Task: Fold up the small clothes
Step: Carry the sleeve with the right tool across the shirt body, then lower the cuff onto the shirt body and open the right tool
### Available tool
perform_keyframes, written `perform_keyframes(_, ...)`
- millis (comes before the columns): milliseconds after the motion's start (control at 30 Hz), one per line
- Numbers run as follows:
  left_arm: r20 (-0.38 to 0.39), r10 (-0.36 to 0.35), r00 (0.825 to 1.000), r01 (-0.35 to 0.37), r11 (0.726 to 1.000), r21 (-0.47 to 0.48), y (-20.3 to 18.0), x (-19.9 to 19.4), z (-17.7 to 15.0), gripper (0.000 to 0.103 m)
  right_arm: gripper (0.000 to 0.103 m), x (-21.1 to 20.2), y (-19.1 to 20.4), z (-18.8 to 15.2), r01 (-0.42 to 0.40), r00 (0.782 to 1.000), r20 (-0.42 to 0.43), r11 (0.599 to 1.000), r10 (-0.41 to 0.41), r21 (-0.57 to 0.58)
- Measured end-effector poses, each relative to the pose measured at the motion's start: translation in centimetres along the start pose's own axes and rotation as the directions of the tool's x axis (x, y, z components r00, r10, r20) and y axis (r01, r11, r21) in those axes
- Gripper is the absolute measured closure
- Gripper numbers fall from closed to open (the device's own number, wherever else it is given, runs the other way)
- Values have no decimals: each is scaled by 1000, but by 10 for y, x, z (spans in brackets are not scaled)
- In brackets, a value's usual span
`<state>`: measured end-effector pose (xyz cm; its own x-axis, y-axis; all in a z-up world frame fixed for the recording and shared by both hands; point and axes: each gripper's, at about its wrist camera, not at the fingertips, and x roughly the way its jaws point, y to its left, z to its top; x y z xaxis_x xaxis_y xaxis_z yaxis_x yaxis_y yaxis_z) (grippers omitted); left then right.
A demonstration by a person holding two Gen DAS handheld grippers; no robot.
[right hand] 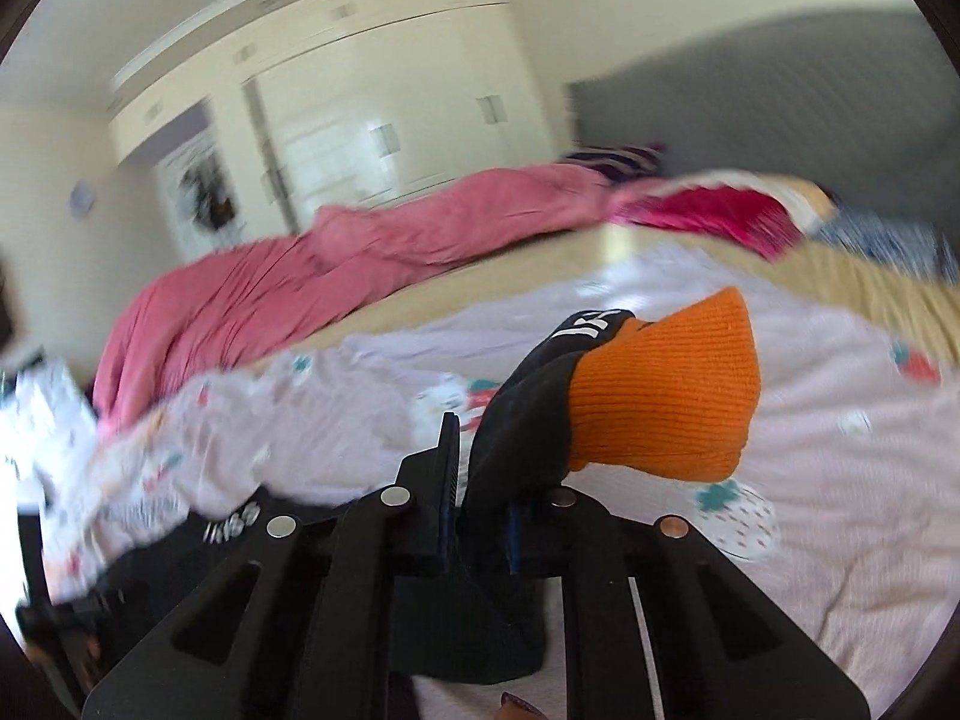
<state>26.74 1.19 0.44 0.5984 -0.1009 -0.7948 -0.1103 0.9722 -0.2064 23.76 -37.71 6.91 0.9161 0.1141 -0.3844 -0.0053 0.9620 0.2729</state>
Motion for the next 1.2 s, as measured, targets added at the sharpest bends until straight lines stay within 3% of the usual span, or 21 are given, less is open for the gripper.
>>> perform_keyframes(133,-18,-18,1000,18,1000,-20,5,1,1,8,91,5,52,-18,-88,996,-45,984,82,-156)
perform_keyframes(267,-29,-37,999,36,998,-42,10,2,0,8,91,13,106,-48,-162,985,-113,933,132,-321)
perform_keyframes(367,-47,-62,997,59,997,-56,12,5,-1,8,91,24,141,-75,-182,977,-185,878,109,-443)
perform_keyframes(500,-58,-77,995,73,995,-64,12,6,-2,8,91,43,177,-121,-212,946,-326,762,2,-612)
perform_keyframes(567,-57,-79,995,76,995,-62,12,5,-2,8,87,47,181,-135,-239,929,-369,748,-8,-619)
perform_keyframes(667,-60,-91,994,87,994,-62,11,5,-2,8,77,43,177,-144,-274,908,-420,767,7,-580)
perform_keyframes(800,-90,-113,990,109,993,-45,2,10,-6,8,50,28,161,-138,-334,879,-468,822,94,-462)
perform_keyframes(900,-119,-177,977,176,984,-20,-13,11,-12,8,47,12,148,-127,-381,857,-482,853,181,-358)
perform_keyframes(1100,-147,-302,942,307,952,13,-39,10,-26,8,44,-5,127,-112,-342,869,-453,902,197,-264)
perform_keyframes(1167,-160,-364,918,366,930,-14,-45,13,-32,10,43,-7,119,-108,-313,880,-437,918,185,-242)
perform_keyframes(1200,-168,-393,904,394,919,-33,-47,14,-35,16,42,-9,115,-105,-302,885,-428,927,185,-224)
